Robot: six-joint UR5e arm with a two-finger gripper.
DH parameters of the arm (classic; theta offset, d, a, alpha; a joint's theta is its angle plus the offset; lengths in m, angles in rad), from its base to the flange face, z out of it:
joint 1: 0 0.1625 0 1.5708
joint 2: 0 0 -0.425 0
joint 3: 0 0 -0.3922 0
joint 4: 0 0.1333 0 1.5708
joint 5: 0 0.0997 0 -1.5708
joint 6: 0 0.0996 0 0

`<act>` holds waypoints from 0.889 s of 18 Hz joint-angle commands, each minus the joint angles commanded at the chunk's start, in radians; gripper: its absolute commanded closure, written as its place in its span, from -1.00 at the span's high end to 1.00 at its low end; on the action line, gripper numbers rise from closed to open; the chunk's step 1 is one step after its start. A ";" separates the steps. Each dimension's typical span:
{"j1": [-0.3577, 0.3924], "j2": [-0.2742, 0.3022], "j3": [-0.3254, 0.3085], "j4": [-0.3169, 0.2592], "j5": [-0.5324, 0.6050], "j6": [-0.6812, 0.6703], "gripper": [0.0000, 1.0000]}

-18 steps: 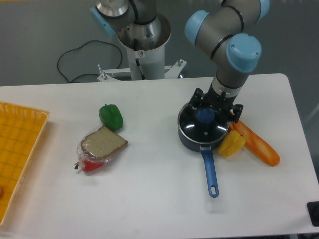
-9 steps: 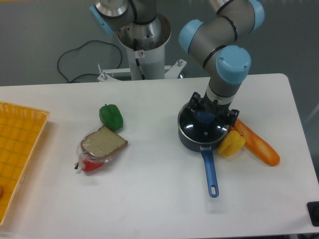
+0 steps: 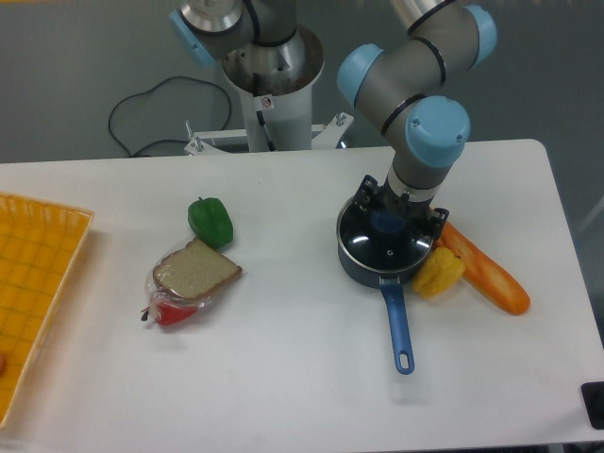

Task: Open the lid
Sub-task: 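Close the gripper around the blue knob of the glass lid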

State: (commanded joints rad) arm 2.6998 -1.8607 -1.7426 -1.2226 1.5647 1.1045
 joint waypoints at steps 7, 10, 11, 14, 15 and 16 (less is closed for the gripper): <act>0.002 -0.002 0.008 -0.018 0.005 -0.002 0.63; 0.003 -0.005 0.026 -0.058 0.003 0.000 0.33; 0.002 -0.008 0.032 -0.061 0.003 0.000 0.28; 0.003 -0.009 0.049 -0.084 0.003 0.000 0.12; 0.003 -0.011 0.051 -0.084 0.003 0.000 0.10; 0.003 -0.011 0.054 -0.084 0.003 0.002 0.10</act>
State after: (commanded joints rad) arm 2.7029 -1.8715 -1.6889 -1.3070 1.5677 1.1060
